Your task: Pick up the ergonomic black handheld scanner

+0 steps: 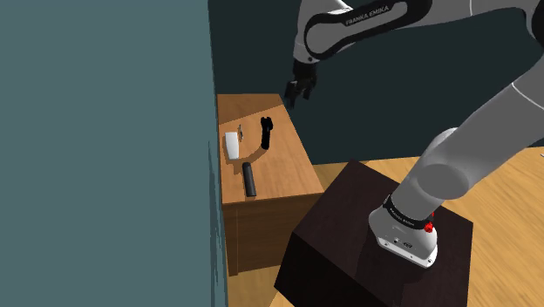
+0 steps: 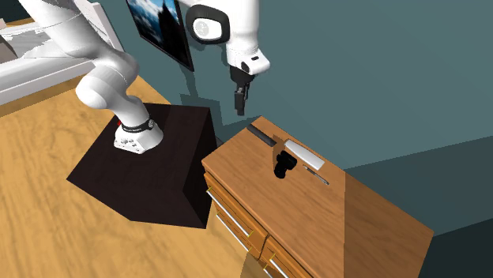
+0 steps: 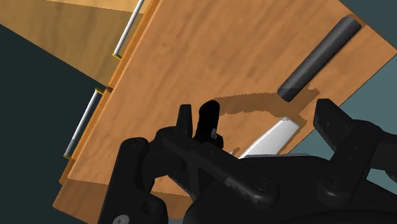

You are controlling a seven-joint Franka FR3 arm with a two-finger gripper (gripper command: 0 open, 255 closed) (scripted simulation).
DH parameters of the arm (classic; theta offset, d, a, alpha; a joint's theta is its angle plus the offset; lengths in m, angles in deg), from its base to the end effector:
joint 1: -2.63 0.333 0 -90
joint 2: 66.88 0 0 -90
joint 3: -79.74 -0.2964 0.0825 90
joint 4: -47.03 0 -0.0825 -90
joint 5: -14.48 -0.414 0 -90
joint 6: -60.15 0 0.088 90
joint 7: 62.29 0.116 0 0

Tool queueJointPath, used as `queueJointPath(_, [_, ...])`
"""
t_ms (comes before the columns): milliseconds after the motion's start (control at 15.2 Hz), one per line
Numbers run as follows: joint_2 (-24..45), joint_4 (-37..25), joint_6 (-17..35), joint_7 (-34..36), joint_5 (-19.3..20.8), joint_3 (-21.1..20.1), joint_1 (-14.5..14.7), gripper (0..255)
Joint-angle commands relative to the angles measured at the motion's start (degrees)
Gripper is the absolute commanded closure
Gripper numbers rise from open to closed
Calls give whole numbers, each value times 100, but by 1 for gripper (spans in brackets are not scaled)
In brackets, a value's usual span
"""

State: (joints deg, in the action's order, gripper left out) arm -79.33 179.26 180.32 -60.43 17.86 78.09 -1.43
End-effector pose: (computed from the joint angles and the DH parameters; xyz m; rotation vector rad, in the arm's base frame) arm 0.5052 -0.0246 0.3909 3.0834 -0.0705 0.0098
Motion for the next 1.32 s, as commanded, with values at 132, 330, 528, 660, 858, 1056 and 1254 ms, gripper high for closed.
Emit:
queueJointPath(132, [830,-319,518,81,-8,61,-68,0])
queueJointPath(330, [1479,-650,835,139,-31,99,-109,0])
queueJointPath(528, [2132,-1046,1093,186,-68,134,-150,0])
queueJointPath(660, [2570,-1345,1231,210,-101,157,-177,0])
queueJointPath(858, [3230,-1850,1387,240,-160,184,-221,0])
queueJointPath(1056, [3897,-2423,1480,265,-227,204,-270,0])
queueJointPath(1254, [4175,-2628,1553,275,-250,208,-289,0])
